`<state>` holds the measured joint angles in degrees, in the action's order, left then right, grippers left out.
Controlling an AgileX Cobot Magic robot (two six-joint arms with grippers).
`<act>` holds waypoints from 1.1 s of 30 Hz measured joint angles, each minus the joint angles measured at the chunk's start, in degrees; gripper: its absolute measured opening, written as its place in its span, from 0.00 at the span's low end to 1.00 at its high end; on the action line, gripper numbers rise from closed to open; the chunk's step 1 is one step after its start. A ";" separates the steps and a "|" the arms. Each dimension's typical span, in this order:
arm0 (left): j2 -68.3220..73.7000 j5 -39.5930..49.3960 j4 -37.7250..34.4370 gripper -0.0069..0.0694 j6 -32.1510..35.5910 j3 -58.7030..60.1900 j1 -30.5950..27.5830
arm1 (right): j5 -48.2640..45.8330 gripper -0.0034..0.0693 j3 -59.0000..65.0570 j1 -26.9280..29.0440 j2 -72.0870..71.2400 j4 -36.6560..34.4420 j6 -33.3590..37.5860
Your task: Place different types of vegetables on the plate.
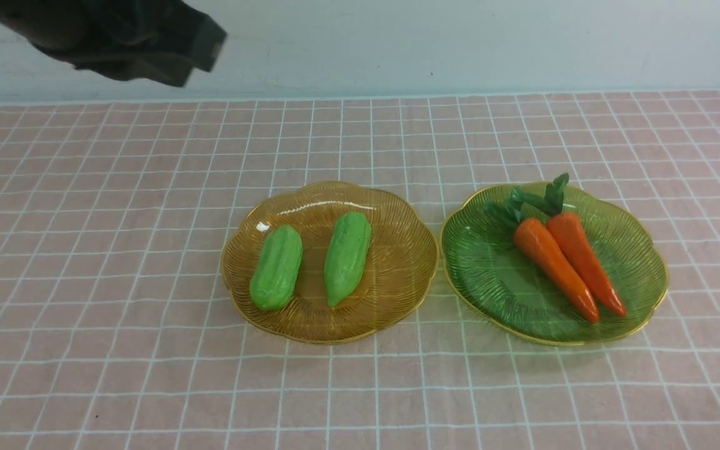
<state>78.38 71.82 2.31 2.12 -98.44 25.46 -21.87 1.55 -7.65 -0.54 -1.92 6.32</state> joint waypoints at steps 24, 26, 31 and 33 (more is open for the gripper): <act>-47.74 -32.73 0.06 0.09 -16.86 63.68 0.00 | -0.06 0.02 0.00 4.18 0.00 0.00 0.00; -51.38 -42.98 -0.33 0.09 -18.39 70.18 0.00 | -0.06 0.02 0.00 4.18 0.00 0.00 0.00; -54.18 -50.57 -0.33 0.09 -18.75 77.93 0.00 | -0.06 0.02 0.00 4.18 0.00 0.00 0.00; -54.18 -51.01 -0.33 0.09 -18.75 79.35 0.00 | -0.06 0.02 0.00 4.18 0.00 0.00 0.00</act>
<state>24.20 20.81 1.98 -16.63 -19.09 25.46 -21.94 1.55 -3.47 -0.54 -1.92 6.32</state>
